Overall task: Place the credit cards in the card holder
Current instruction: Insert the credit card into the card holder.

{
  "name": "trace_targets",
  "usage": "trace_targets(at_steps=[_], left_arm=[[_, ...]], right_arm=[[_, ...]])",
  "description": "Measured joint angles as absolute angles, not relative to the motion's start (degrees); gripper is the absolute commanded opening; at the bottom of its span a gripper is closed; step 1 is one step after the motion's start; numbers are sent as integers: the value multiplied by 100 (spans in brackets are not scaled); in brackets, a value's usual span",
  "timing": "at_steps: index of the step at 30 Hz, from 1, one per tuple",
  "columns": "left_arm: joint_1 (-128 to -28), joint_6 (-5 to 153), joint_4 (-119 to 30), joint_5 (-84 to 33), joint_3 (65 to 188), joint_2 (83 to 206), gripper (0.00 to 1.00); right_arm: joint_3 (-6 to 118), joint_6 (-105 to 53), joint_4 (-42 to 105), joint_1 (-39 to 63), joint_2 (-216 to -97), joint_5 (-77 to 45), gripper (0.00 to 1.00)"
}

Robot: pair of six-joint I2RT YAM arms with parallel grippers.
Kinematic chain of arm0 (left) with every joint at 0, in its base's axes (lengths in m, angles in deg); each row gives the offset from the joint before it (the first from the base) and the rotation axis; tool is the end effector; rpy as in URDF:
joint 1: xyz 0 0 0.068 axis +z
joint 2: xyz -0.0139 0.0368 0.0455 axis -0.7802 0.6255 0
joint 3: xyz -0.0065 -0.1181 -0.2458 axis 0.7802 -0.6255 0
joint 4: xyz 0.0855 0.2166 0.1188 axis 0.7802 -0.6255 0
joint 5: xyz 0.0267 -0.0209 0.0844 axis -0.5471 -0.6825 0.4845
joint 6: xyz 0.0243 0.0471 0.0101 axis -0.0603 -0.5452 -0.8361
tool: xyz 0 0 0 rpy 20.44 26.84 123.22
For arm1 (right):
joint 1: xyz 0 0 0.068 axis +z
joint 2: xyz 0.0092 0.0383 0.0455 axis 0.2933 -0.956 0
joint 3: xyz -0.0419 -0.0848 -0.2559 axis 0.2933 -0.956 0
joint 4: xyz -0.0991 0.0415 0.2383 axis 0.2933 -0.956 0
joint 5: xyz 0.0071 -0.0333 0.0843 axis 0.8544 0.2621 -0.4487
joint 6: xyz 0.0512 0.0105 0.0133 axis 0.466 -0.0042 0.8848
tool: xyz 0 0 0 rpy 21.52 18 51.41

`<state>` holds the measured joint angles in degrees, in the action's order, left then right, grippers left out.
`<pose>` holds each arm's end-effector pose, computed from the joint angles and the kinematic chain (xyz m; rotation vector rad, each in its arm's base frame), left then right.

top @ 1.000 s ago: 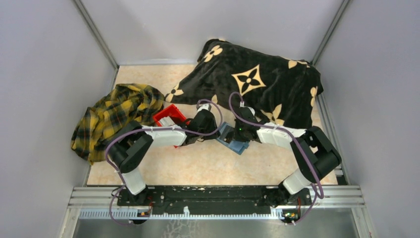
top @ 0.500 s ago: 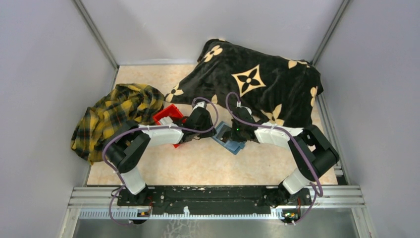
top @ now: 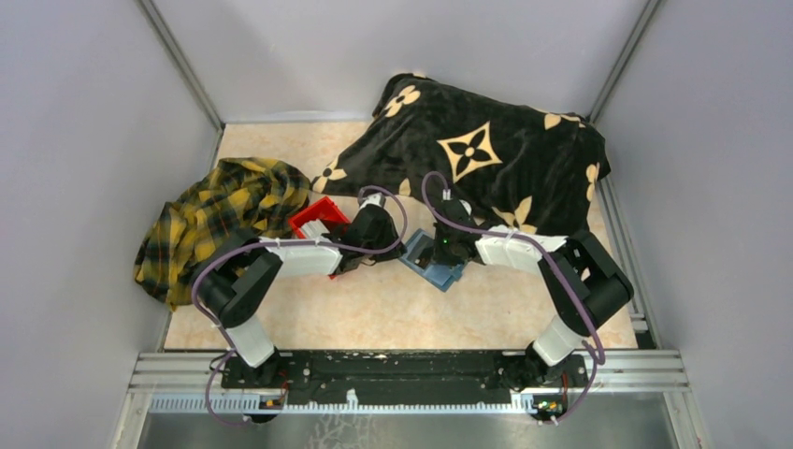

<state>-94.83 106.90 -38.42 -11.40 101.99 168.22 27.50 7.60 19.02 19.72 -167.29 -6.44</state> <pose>0.2500 -0.2328 0.1425 -0.0681 2.4188 -0.6324 0.2433 0.1805 0.1564 0.0952 2.6421 0.4521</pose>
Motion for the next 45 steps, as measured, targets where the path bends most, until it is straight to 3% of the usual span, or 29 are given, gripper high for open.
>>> trace_targets(at_steps=[20, 45], left_arm=[[-9579, 10935, -3471, -991, 9742, 16569, 33], [-10559, 11225, -4000, 246, 9701, 16343, 32]], right_arm=[[3283, 764, 1561, 2249, -17120, -364, 0], [3404, 522, 1421, 2289, -17192, -239, 0]])
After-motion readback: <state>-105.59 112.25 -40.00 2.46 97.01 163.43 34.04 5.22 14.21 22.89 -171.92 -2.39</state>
